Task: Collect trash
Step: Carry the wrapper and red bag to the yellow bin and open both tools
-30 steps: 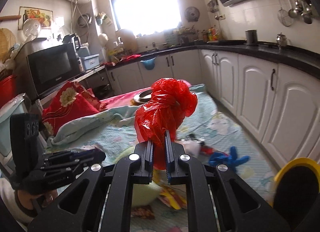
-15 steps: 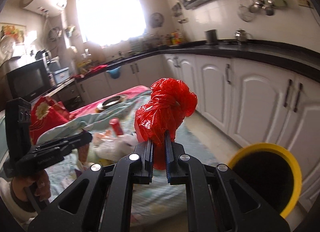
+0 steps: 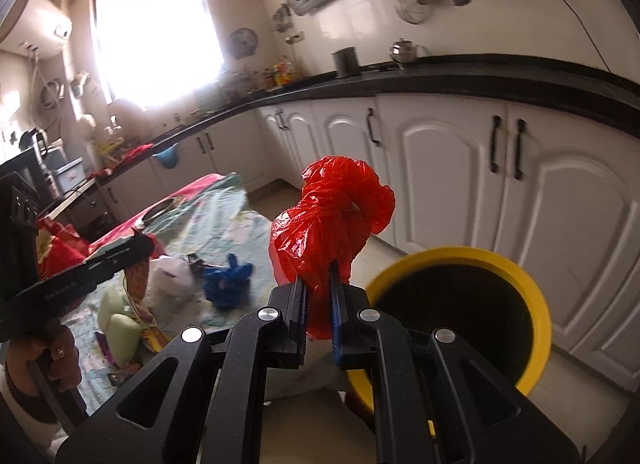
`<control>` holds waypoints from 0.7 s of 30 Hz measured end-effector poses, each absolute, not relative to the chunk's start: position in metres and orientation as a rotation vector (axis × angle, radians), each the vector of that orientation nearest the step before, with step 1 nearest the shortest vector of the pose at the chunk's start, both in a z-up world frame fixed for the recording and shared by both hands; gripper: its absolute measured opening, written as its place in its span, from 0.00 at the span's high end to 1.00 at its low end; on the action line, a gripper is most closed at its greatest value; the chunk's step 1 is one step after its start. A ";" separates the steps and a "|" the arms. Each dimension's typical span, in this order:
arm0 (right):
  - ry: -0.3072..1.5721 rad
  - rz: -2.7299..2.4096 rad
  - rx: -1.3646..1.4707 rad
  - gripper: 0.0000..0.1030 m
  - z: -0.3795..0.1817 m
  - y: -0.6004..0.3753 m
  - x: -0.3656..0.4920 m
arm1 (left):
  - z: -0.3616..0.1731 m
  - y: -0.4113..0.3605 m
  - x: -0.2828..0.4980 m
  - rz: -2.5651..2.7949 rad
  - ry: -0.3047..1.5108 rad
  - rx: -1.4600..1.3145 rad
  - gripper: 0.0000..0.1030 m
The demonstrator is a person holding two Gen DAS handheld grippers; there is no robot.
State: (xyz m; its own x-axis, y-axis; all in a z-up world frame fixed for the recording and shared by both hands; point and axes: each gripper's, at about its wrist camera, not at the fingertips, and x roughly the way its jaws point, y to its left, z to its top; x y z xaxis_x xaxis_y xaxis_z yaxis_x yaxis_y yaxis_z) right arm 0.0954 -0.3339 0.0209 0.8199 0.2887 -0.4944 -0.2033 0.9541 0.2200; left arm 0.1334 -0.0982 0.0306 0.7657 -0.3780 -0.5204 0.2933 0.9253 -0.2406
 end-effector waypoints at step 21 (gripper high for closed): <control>0.718 0.086 0.248 0.91 -0.040 -0.400 0.103 | -0.014 -0.197 0.190 -0.445 0.723 -0.079 0.85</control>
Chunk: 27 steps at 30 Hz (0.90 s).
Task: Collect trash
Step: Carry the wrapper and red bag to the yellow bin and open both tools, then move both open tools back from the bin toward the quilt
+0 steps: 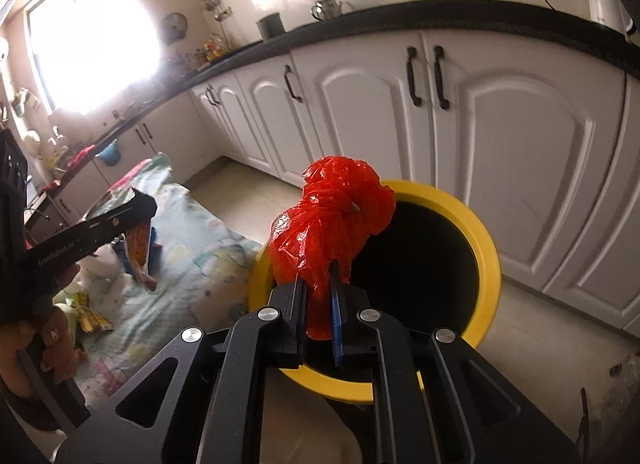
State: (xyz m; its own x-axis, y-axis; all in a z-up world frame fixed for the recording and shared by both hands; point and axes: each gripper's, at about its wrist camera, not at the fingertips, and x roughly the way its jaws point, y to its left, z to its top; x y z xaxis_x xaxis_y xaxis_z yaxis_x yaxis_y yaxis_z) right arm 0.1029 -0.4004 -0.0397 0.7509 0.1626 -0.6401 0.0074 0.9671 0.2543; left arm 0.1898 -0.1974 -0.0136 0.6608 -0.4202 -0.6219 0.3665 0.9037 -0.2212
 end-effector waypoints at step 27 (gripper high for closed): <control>0.787 -0.024 0.359 0.55 -0.074 -0.442 0.103 | -0.055 -0.260 0.239 -0.488 0.865 -0.066 0.40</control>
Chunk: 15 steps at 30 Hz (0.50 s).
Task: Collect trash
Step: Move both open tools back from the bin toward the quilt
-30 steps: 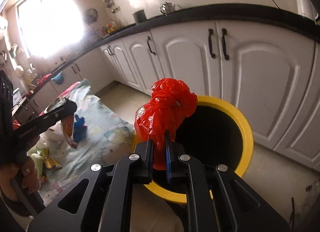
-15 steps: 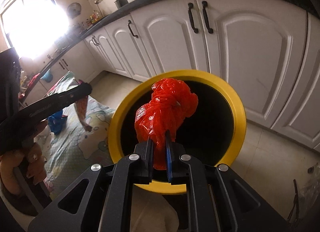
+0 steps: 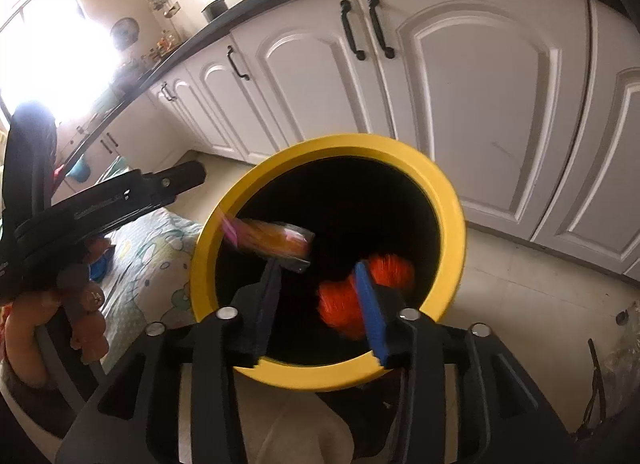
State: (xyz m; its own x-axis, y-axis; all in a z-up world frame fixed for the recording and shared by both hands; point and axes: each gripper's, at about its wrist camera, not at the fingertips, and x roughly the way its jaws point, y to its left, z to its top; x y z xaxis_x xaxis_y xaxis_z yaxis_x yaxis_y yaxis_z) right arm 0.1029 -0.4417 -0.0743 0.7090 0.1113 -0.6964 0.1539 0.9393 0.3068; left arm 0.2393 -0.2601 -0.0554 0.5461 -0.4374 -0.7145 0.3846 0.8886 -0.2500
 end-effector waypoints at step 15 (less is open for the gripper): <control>0.627 -0.004 0.301 0.36 -0.038 -0.417 0.088 | -0.011 -0.188 0.205 -0.363 0.729 -0.143 0.11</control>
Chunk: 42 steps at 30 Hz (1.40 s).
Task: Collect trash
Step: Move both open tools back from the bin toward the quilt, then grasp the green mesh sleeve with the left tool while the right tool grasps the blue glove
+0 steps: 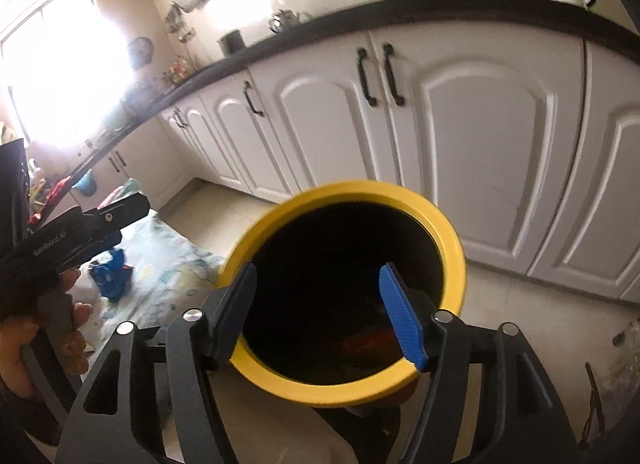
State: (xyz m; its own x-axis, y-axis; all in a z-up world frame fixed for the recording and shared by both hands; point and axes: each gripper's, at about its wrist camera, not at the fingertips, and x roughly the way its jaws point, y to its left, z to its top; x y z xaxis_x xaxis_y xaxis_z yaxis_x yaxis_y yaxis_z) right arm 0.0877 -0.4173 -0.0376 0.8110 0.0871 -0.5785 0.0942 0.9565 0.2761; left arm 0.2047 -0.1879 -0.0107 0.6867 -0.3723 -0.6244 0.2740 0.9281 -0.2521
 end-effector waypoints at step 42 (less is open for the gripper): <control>0.547 0.417 0.057 0.26 0.011 -0.231 0.100 | 0.016 0.029 0.107 0.042 0.567 -0.287 0.11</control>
State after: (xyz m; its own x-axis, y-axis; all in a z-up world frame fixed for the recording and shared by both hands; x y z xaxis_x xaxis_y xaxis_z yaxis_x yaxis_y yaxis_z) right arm 0.0996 -0.2310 0.0107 0.7730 0.3995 -0.4929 -0.3696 0.9150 0.1620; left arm 0.1074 0.0291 0.0163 0.8436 -0.0394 -0.5356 -0.1179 0.9594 -0.2563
